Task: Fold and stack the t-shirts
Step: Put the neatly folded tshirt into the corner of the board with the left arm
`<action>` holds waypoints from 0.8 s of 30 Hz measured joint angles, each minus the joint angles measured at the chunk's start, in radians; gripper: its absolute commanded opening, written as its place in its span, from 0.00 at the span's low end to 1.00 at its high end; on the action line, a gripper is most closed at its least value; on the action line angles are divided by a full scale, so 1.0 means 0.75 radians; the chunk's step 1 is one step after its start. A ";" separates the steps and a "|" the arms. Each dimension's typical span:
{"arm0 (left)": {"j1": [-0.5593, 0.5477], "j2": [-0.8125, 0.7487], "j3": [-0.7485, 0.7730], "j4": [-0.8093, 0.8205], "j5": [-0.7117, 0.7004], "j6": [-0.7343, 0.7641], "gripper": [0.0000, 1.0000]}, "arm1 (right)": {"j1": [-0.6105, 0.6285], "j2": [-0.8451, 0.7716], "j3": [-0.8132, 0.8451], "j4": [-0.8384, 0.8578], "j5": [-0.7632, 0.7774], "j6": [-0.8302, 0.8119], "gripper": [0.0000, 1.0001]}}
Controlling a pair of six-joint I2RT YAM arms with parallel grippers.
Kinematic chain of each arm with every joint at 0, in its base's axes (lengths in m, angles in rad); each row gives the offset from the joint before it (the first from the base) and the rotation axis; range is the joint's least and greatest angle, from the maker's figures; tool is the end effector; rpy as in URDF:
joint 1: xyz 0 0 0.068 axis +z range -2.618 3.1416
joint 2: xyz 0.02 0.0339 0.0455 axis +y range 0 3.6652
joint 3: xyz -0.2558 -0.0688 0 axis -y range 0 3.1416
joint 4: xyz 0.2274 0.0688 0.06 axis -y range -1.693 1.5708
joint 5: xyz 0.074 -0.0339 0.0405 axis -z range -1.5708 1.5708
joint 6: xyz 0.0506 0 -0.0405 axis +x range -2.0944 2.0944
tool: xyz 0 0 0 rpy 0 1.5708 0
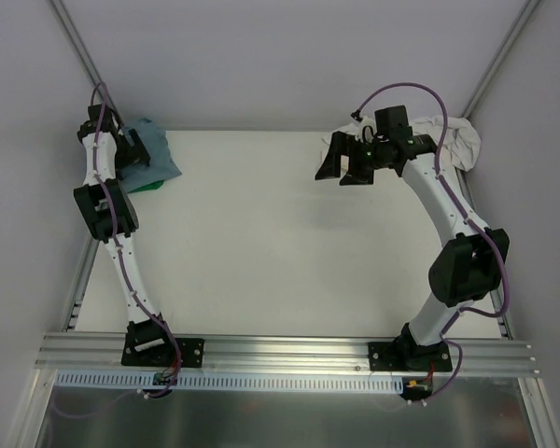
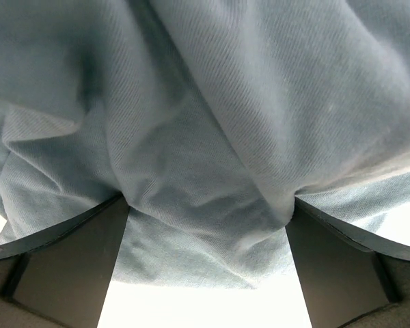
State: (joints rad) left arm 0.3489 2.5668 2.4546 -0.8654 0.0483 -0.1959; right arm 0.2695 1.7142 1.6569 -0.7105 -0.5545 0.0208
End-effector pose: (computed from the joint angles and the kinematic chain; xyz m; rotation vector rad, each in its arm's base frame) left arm 0.5055 0.1813 0.1835 -0.6670 2.4578 -0.0019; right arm 0.3507 0.1245 0.3323 -0.5633 2.2570 0.7921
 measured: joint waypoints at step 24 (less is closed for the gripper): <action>-0.003 0.025 0.048 -0.051 0.071 0.051 0.98 | 0.001 -0.069 -0.125 0.100 0.027 0.064 1.00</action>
State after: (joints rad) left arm 0.3466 2.5855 2.4905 -0.9039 0.1013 -0.1574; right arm 0.2699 1.6623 1.5631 -0.6357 -0.5339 0.0689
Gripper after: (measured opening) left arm 0.985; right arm 0.993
